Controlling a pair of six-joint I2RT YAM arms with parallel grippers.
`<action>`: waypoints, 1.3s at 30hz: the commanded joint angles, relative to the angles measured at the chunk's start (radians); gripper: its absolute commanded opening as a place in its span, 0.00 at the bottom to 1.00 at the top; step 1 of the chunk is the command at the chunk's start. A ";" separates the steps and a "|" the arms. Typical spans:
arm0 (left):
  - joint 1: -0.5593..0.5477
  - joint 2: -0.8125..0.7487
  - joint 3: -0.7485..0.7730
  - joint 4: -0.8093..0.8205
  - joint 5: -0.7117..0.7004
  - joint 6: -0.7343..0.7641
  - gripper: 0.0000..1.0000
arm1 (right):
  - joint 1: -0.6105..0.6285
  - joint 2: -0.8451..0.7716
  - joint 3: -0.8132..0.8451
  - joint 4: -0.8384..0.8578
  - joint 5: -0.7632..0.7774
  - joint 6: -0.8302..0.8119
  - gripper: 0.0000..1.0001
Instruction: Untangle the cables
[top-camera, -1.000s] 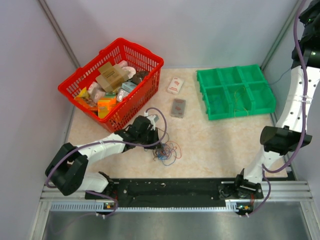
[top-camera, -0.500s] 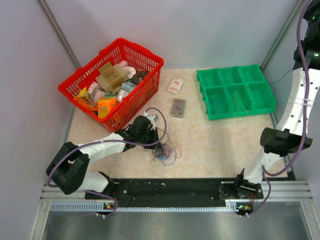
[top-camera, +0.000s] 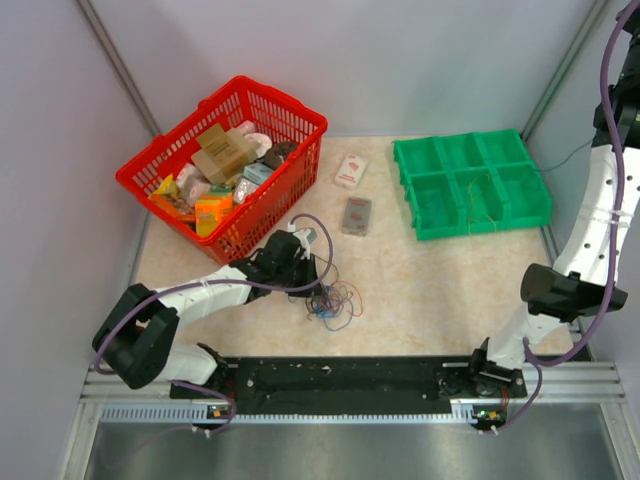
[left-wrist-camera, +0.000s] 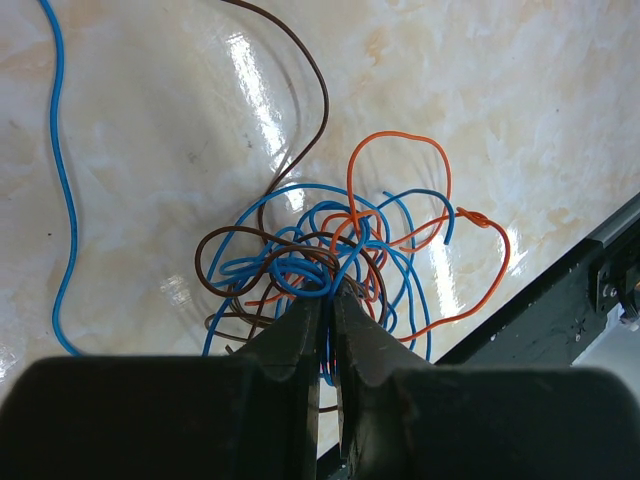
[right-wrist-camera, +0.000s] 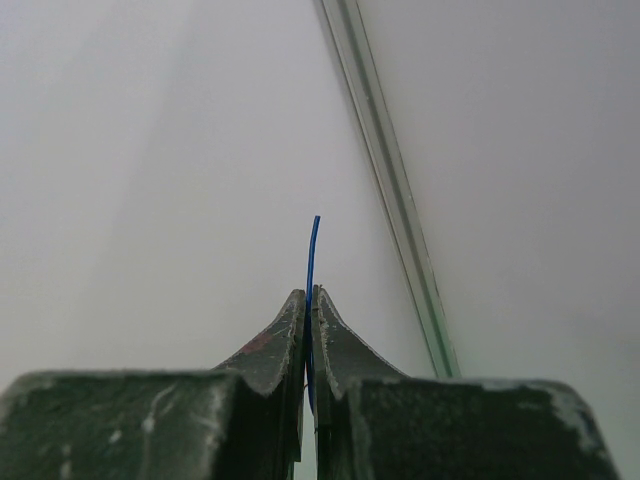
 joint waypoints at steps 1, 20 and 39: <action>0.009 -0.022 -0.004 0.033 0.007 -0.005 0.12 | -0.011 -0.011 -0.033 0.018 0.011 -0.014 0.00; 0.013 -0.027 0.003 0.027 0.007 -0.002 0.12 | -0.012 0.106 -0.322 0.139 -0.073 -0.155 0.00; 0.048 -0.056 -0.020 0.041 0.025 0.000 0.12 | -0.021 0.018 -0.806 0.350 -0.303 0.076 0.00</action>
